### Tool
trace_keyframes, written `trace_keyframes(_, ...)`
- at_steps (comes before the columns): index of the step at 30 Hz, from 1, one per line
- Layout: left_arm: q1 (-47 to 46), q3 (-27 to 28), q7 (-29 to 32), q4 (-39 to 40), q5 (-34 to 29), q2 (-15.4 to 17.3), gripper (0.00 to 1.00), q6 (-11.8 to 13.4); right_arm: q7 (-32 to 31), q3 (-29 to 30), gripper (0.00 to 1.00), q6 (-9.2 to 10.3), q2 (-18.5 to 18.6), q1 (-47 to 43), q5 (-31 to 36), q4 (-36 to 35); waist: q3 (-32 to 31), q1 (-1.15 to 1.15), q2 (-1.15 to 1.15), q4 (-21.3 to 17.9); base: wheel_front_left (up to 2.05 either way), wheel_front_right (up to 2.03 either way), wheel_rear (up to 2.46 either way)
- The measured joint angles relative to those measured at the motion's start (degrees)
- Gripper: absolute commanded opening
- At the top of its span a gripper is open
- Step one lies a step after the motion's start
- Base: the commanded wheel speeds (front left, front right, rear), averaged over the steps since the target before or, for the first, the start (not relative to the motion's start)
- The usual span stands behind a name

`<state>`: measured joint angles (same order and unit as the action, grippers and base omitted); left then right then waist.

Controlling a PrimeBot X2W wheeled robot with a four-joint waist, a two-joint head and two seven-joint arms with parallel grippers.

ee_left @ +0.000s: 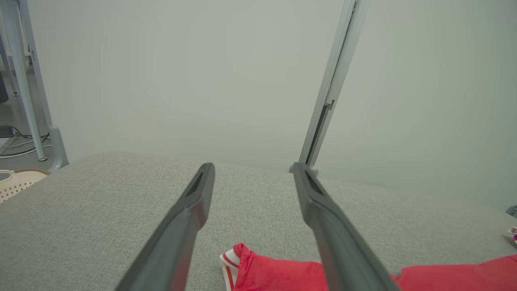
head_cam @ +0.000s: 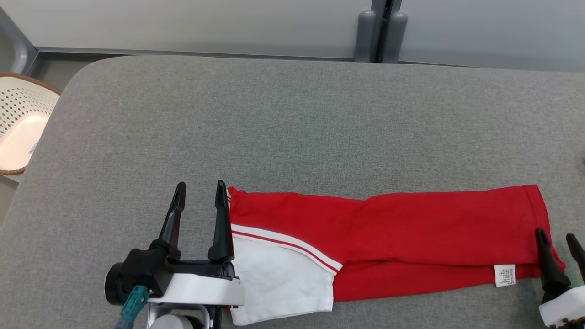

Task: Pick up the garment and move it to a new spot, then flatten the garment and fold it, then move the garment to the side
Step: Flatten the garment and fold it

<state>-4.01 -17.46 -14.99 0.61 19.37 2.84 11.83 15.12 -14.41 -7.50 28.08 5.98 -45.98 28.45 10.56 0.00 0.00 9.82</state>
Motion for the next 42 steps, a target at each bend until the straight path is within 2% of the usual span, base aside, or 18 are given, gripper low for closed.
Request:
trace_keyframes(4, -0.14, -0.58, 0.00, -0.03, 0.69, -0.01, 1.00, -0.40, -0.01, -3.04, 1.00, 0.00, -0.43, 1.48, -3.60, 4.64, 0.38, 0.00, 0.00, 0.36, 0.00, 0.00, 0.00)
trace_keyframes(9, -0.63, -1.05, 0.00, -0.07, 0.73, -0.03, 1.00, -0.66, 0.09, -6.34, 1.00, 0.00, -0.18, 3.73, -7.21, 6.76, 0.80, 0.00, 0.00, 0.57, 0.00, 0.00, 0.00)
trace_keyframes(10, -0.87, -1.08, 0.00, -0.05, 0.71, -0.03, 1.00, -0.66, 0.10, -7.39, 0.89, 0.01, 0.04, 4.04, -8.02, 6.95, 0.84, 0.00, 0.00, 0.64, 0.00, 0.00, 0.00)
trace_keyframes(11, -0.96, -1.00, 0.00, -0.01, 0.64, -0.02, 1.00, -0.65, 0.19, -8.38, 0.00, 0.01, 0.33, 4.33, -8.66, 7.13, 0.85, 0.00, 0.00, 0.68, 0.00, 0.00, 0.00)
trace_keyframes(15, -0.94, -0.32, 0.00, 0.05, 0.48, -0.01, 1.00, -0.31, 0.15, -10.35, 0.00, -0.01, 1.30, 4.81, -10.70, 7.58, 0.71, 0.00, 0.00, 0.68, 0.00, 0.00, 0.00)
trace_keyframes(18, -0.88, -0.10, 0.00, 0.07, 0.48, -0.01, 1.00, -0.16, 0.01, -9.55, 0.00, -0.08, 1.94, 4.81, -11.32, 7.83, 0.49, 0.00, 0.00, 0.55, 0.00, 0.00, 0.00)
trace_keyframes(25, -0.80, -0.10, 0.00, -0.53, 0.86, -0.02, 1.00, -0.24, -0.01, -1.63, 0.00, -0.07, 4.64, 4.31, -9.77, 11.09, -0.27, 0.00, 0.00, -0.02, 0.00, 0.00, 0.00)
trace_keyframes(29, -0.76, 0.09, 0.00, -0.86, 1.08, -0.02, 1.00, -0.25, -0.01, 2.04, 0.00, -0.05, 4.86, 3.54, -7.79, 11.55, -0.71, 0.00, 0.00, -0.49, 0.00, 0.00, 0.00)
trace_keyframes(36, -0.32, 0.83, 0.00, -1.80, 1.43, -0.02, 1.00, -0.76, -0.01, 2.76, 0.00, -0.04, 4.14, 2.29, -6.36, 5.04, -2.02, 0.00, 0.00, -1.55, 0.00, 0.00, 0.00)
trace_keyframes(42, 0.17, 1.98, 0.00, -2.83, 1.44, -0.02, 1.00, -1.82, 0.00, -0.41, 0.00, 0.00, 2.98, 1.01, -8.24, -5.24, -3.99, 0.00, 0.00, -2.25, 0.00, 0.00, 0.00)
